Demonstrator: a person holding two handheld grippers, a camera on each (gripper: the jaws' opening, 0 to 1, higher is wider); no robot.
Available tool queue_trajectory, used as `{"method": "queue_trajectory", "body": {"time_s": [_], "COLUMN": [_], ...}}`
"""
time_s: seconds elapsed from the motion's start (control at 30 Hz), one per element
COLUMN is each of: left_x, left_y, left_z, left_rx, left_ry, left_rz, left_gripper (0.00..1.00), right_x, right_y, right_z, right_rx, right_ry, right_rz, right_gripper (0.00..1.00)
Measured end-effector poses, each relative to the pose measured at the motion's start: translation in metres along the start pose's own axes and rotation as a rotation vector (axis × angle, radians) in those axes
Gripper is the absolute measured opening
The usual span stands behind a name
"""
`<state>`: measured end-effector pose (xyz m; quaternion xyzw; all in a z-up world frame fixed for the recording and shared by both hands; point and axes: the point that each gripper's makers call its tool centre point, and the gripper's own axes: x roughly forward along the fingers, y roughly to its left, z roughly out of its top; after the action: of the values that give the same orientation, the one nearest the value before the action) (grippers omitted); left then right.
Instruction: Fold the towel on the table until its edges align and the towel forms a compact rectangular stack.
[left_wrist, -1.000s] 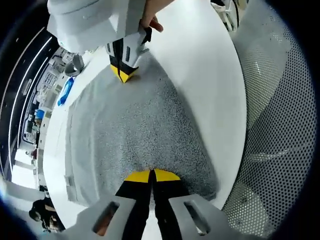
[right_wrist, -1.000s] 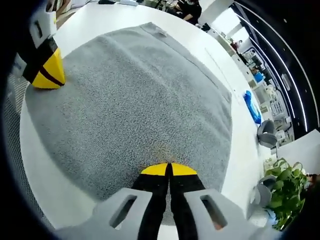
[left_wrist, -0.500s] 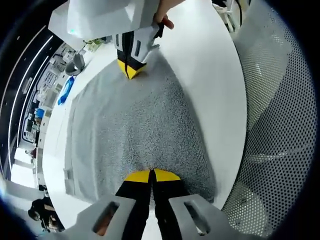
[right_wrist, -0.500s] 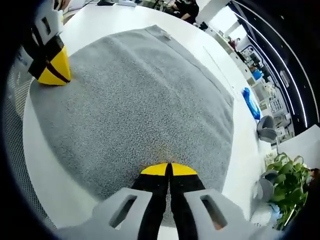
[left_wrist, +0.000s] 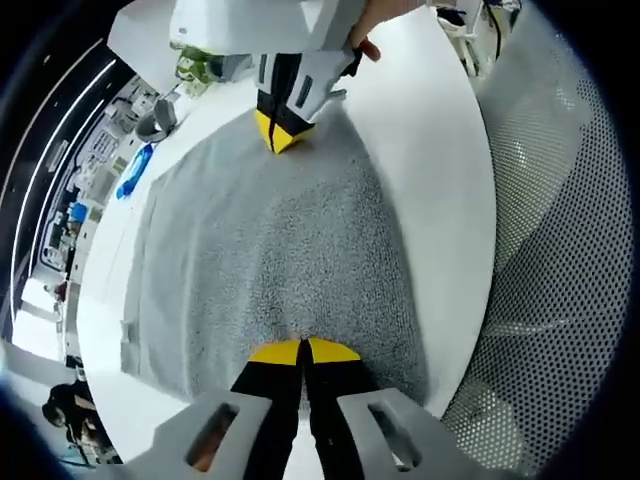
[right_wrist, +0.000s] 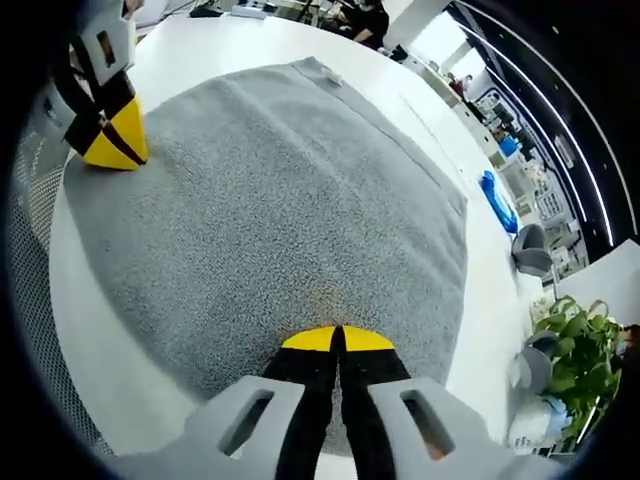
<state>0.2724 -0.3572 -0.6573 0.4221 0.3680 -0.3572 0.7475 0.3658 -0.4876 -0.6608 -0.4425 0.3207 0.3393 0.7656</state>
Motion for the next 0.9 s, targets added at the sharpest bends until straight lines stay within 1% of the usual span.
{"method": "queue_trajectory", "body": {"time_s": [0.03, 0.07, 0.1, 0.13, 0.27, 0.3, 0.37, 0.4, 0.47, 0.53, 0.7, 0.73, 0.77, 0.8, 0.87, 0.9], "left_x": [0.0001, 0.0001, 0.0001, 0.0002, -0.0002, -0.0001, 0.0004, 0.0000, 0.0002, 0.0005, 0.0000, -0.0002, -0.0002, -0.0005, -0.0006, -0.0006], "left_y": [0.0000, -0.0002, 0.0001, 0.0008, 0.0025, 0.0023, 0.0041, 0.0051, 0.0045, 0.0045, 0.0032, 0.0032, 0.0031, 0.0032, 0.0030, 0.0028], "left_z": [-0.0003, -0.0006, -0.0007, -0.0010, -0.0018, -0.0021, -0.0035, -0.0038, -0.0040, -0.0045, -0.0051, -0.0051, -0.0050, -0.0054, -0.0064, -0.0062], "left_rx": [-0.027, -0.076, -0.093, -0.133, -0.160, -0.207, -0.244, -0.248, -0.243, -0.204, -0.155, -0.126, -0.115, -0.076, -0.045, -0.036], "left_ry": [-0.003, -0.004, -0.003, -0.004, -0.020, -0.031, -0.034, -0.033, -0.031, -0.026, -0.014, -0.015, -0.015, -0.015, -0.014, -0.017], "left_rz": [-0.006, -0.014, -0.015, -0.021, -0.036, -0.047, -0.057, -0.057, -0.056, -0.044, -0.027, -0.028, -0.029, -0.036, -0.049, -0.055], "left_gripper": [0.01, 0.01, 0.01, 0.01, 0.01, 0.01, 0.01, 0.01, 0.01, 0.01, 0.01, 0.01, 0.01, 0.01, 0.01, 0.01], "right_x": [-0.0002, -0.0004, -0.0006, -0.0010, -0.0032, -0.0034, -0.0032, -0.0033, -0.0039, -0.0043, -0.0059, -0.0061, -0.0071, -0.0076, -0.0082, -0.0083], "right_y": [0.0000, 0.0000, 0.0001, 0.0004, 0.0014, 0.0016, 0.0016, 0.0017, 0.0029, 0.0035, 0.0066, 0.0067, 0.0069, 0.0070, 0.0072, 0.0079], "right_z": [0.0001, 0.0001, 0.0001, -0.0003, -0.0020, -0.0023, -0.0023, -0.0023, -0.0028, -0.0033, -0.0040, -0.0043, -0.0046, -0.0053, -0.0057, -0.0055], "right_rx": [0.001, 0.000, 0.002, 0.009, 0.049, 0.051, 0.049, 0.048, 0.054, 0.068, 0.062, 0.068, 0.081, 0.102, 0.131, 0.130], "right_ry": [-0.002, -0.004, -0.003, 0.000, 0.009, 0.006, 0.000, 0.000, 0.002, -0.001, -0.001, 0.000, 0.002, 0.003, 0.000, 0.000], "right_rz": [-0.001, -0.003, -0.002, 0.000, 0.011, 0.010, 0.007, 0.008, 0.015, 0.015, 0.003, 0.000, -0.007, -0.018, -0.037, -0.045], "right_gripper": [0.00, 0.00, 0.00, 0.00, 0.00, 0.00, 0.00, 0.00, 0.00, 0.00, 0.00, 0.00, 0.00, 0.00, 0.00, 0.00]}}
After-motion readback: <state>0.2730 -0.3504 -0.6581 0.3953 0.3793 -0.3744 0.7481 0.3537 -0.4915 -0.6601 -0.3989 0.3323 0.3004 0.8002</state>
